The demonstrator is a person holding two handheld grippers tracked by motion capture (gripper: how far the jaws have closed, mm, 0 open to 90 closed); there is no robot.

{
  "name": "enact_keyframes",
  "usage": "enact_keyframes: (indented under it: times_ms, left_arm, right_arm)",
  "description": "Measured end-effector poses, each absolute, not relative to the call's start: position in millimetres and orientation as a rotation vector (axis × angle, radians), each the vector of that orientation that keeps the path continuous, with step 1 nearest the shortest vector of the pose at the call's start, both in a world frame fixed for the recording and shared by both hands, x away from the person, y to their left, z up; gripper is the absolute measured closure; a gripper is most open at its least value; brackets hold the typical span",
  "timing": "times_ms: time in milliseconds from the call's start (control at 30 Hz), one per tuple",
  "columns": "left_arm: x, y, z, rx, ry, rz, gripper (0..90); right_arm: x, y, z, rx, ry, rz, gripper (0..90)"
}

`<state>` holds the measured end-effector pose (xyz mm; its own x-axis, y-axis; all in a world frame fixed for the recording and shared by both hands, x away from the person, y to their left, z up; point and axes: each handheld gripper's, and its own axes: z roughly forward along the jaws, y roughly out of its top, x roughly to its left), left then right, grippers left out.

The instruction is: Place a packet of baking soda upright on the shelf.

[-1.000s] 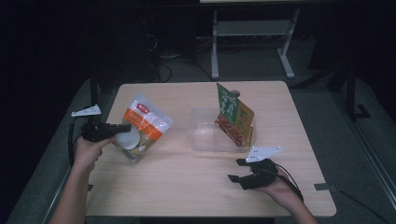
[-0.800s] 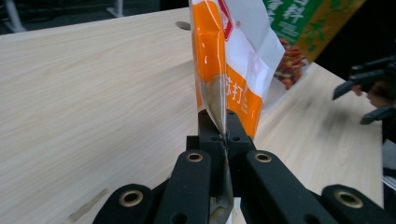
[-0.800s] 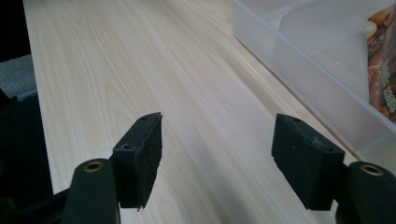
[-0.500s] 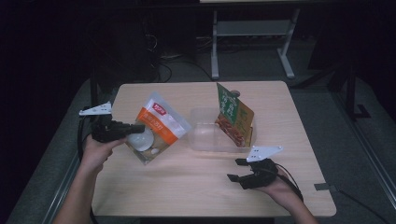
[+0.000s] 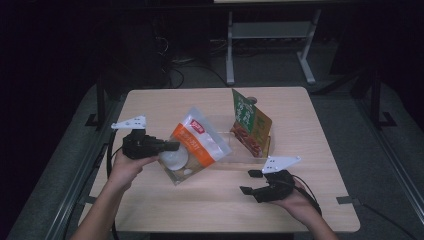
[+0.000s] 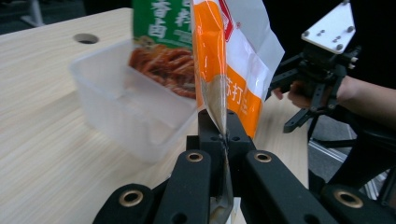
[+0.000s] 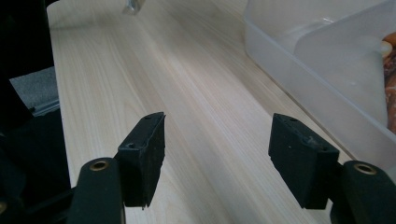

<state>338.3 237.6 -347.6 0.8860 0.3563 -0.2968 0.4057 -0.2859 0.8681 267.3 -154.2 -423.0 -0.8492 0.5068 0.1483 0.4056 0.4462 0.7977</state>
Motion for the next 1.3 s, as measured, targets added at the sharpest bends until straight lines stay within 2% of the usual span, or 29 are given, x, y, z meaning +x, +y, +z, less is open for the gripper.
enact_keyframes:
  times_ms: [300, 800, 900, 1033, 1100, 1133, 1200, 1233, 1300]
  left_arm:
    - [327.3, 201.0, -356.7, 1.92, 0.501, -0.107, 89.9]
    - [319.6, 172.5, -370.1, 1.894, 0.495, -0.142, 89.9]
    - [317.8, 165.8, -371.5, 1.886, 0.489, -0.138, 89.9]
    - [317.4, 163.8, -372.8, 1.873, 0.491, -0.138, 89.9]
    - [318.2, 164.1, -376.0, 1.865, 0.496, -0.154, 89.9]
    - [318.2, 164.1, -376.0, 1.865, 0.496, -0.154, 89.8]
    - [318.6, 164.2, -379.0, 1.85, 0.505, -0.172, 89.9]
    - [318.7, 163.9, -379.9, 1.853, 0.503, -0.178, 89.9]
    - [318.7, 163.1, -381.5, 1.853, 0.496, -0.174, 89.8]
  right_arm:
    - [265.7, -154.4, -419.3, 0.805, 2.556, 1.433, 36.1]
    - [266.4, -147.3, -412.1, 0.766, 2.504, 1.644, 41.0]
    - [268.8, -142.8, -412.5, 0.785, 2.491, 1.72, 49.5]
    - [269.8, -139.7, -412.1, 0.788, 2.475, 1.756, 55.5]
    - [269.1, -140.0, -410.7, 0.796, 2.449, 1.781, 65.7]
    - [269.1, -140.0, -410.7, 0.796, 2.449, 1.781, 65.7]
    - [269.5, -143.7, -408.1, 0.814, 2.413, 1.813, 76.8]
    - [269.5, -143.7, -408.1, 0.814, 2.413, 1.813, 76.8]
    - [270.3, -147.1, -404.8, 0.835, 2.401, 1.83, 84.9]
